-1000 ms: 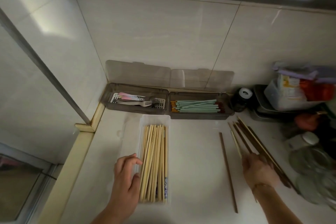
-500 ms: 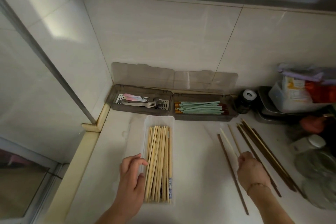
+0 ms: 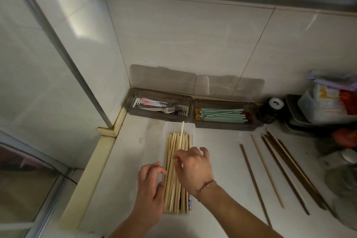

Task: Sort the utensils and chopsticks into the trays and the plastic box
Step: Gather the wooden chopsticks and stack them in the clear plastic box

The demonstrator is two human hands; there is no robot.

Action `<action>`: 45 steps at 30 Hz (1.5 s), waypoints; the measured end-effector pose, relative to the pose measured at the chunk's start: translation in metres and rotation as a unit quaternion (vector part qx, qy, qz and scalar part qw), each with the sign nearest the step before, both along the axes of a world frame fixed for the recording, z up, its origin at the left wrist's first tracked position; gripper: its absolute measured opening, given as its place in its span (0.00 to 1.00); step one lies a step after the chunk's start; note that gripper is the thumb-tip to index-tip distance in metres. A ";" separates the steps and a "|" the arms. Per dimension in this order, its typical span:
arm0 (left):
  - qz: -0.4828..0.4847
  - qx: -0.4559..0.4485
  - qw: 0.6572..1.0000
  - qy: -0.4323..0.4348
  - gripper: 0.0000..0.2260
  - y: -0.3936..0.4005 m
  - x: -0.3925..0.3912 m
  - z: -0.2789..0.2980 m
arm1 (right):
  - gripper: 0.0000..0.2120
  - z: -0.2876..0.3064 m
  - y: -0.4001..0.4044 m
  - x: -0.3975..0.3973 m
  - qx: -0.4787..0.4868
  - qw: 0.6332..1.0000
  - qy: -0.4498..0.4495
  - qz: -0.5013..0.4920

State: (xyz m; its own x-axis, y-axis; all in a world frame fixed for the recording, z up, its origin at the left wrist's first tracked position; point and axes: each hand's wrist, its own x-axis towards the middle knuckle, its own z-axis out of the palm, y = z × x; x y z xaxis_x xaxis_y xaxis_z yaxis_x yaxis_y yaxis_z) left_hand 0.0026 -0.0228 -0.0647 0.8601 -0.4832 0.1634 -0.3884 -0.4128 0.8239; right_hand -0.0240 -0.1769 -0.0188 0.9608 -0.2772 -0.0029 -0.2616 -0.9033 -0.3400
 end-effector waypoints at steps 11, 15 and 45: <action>0.001 0.007 1.000 0.011 0.18 0.000 -0.001 0.000 | 0.13 -0.023 -0.013 -0.006 0.024 0.994 0.027 0.104; -0.002 0.010 1.000 0.014 0.17 0.000 -0.001 -0.001 | 0.08 -0.021 -0.054 -0.027 0.072 0.972 -0.212 0.066; 0.008 0.029 0.999 0.023 0.16 0.001 0.001 -0.009 | 0.13 -0.004 -0.011 -0.017 0.038 0.996 -0.063 0.052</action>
State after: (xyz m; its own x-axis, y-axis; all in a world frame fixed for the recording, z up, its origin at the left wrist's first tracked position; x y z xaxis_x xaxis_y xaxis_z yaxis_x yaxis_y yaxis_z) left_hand 0.0037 -0.0220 -0.0736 0.8737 -0.4770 0.0955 -0.3435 -0.4659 0.8154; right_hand -0.0411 -0.1880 -0.0226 0.9785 -0.1791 0.1023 -0.1184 -0.8938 -0.4325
